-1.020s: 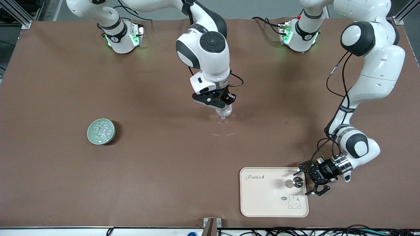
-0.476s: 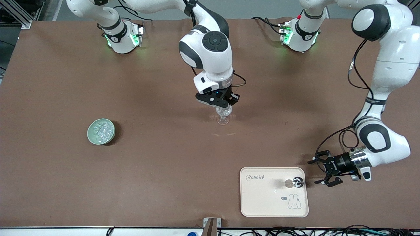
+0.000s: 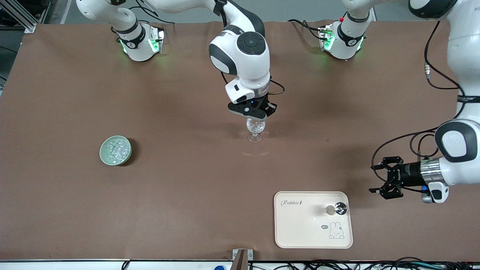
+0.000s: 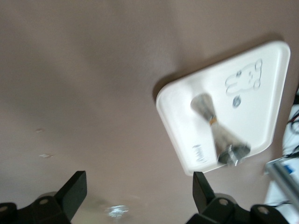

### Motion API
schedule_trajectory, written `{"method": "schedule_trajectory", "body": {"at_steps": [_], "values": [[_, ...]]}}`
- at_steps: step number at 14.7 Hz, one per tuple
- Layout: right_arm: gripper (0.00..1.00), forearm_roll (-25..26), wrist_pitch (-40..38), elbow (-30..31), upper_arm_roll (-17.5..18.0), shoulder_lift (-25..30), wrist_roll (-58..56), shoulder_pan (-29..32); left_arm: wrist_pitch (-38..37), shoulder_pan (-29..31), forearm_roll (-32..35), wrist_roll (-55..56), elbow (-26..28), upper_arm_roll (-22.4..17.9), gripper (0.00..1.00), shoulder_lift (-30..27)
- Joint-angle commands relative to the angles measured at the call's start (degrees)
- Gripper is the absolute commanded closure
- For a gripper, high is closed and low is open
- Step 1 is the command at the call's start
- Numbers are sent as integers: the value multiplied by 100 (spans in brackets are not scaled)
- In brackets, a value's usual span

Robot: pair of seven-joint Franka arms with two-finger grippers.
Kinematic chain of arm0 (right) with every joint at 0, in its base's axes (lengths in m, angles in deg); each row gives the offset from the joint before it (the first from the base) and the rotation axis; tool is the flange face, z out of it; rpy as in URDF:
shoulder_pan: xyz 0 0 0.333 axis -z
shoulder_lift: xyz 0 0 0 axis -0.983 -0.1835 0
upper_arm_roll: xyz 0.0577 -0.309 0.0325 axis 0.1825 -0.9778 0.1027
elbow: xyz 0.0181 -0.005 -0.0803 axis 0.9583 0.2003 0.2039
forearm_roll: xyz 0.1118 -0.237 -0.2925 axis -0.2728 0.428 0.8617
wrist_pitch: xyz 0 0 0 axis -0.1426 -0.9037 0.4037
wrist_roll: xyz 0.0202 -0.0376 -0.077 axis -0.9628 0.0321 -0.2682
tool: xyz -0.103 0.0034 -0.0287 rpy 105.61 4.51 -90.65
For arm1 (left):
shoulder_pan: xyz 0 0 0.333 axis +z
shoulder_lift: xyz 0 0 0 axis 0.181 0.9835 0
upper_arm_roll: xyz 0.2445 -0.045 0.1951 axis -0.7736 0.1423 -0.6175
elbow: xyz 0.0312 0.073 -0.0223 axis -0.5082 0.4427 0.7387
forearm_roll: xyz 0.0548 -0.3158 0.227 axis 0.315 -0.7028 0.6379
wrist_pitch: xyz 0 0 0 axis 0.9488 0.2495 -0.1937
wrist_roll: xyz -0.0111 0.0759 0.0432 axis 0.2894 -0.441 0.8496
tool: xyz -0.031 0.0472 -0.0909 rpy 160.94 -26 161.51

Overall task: Pour wine and add ice with both arms
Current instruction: 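Open the left gripper on the tray while the right gripper withdraws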

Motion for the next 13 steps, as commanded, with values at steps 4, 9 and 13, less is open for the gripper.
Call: {"method": "schedule_trajectory", "body": {"at_steps": [4, 9, 13], "values": [[72, 96, -14, 38, -54, -19, 68, -79, -678, -123, 1521, -4, 35, 602, 0, -800], [0, 96, -67, 56, -63, 7, 24, -27, -793, -97, 2719, -600, 26, 1306, 0, -1370], [0, 96, -461, 47, -89, 130, -405, 157, -1135, -132, 2983, -1655, 53, 1403, 0, -1932]]}}
